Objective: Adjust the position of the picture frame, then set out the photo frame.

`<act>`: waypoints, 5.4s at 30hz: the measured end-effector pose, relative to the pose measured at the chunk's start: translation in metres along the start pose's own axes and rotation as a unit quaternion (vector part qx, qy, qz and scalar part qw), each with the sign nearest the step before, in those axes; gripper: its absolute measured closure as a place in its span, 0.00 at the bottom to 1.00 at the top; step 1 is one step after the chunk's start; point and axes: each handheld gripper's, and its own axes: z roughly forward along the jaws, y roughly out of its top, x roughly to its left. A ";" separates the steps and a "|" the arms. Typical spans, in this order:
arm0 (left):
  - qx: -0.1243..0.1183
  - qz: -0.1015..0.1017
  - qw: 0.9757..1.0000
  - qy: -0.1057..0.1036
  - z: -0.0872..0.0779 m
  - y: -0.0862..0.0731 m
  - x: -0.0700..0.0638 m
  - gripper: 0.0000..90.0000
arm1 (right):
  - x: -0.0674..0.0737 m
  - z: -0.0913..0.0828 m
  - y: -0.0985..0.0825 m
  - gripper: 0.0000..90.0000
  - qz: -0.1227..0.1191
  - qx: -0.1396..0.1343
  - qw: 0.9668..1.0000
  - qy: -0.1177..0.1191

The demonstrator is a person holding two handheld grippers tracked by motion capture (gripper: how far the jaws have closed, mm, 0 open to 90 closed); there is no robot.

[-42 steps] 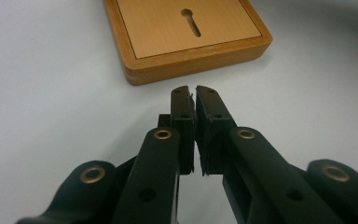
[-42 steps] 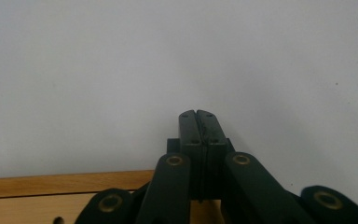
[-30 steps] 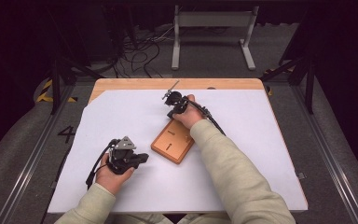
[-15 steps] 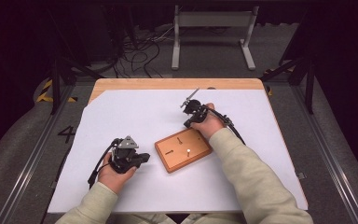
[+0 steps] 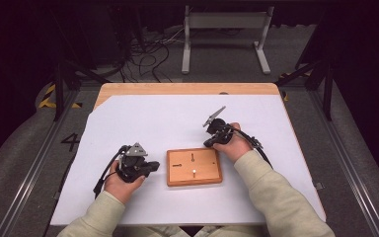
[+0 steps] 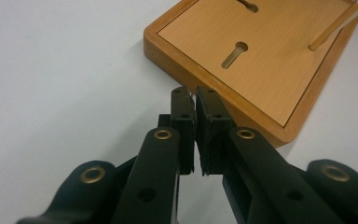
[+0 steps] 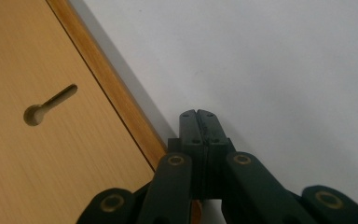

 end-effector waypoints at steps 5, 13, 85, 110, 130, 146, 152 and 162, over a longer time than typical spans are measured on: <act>-0.002 0.002 1.000 -0.003 -0.001 0.000 -0.001 0.95 | 0.001 -0.002 -0.007 1.00 0.011 -0.010 1.000 0.013; -0.004 0.017 1.000 -0.016 -0.004 0.003 0.000 0.92 | 0.005 -0.019 -0.017 0.96 -0.001 -0.072 0.997 -0.014; -0.022 0.000 1.000 -0.006 -0.010 0.007 0.017 0.59 | 0.131 -0.023 -0.042 0.90 -0.244 -0.156 0.957 -0.007; -0.024 -0.019 0.998 -0.055 0.009 0.019 0.016 0.44 | 0.157 -0.026 -0.057 0.93 -0.309 -0.166 0.934 -0.075; -0.015 -0.024 0.995 -0.100 0.023 0.034 0.013 0.34 | 0.167 -0.026 -0.063 0.93 -0.327 -0.164 0.926 -0.095; -0.015 -0.055 0.984 -0.169 0.047 0.039 0.024 0.33 | 0.167 -0.026 -0.063 0.93 -0.325 -0.166 0.926 -0.097; 0.002 -0.043 0.985 -0.169 0.053 0.047 0.023 0.32 | 0.167 -0.026 -0.063 0.93 -0.325 -0.166 0.926 -0.097; -0.005 -0.053 0.981 -0.188 0.052 0.047 0.027 0.36 | 0.167 -0.026 -0.063 0.93 -0.327 -0.166 0.926 -0.095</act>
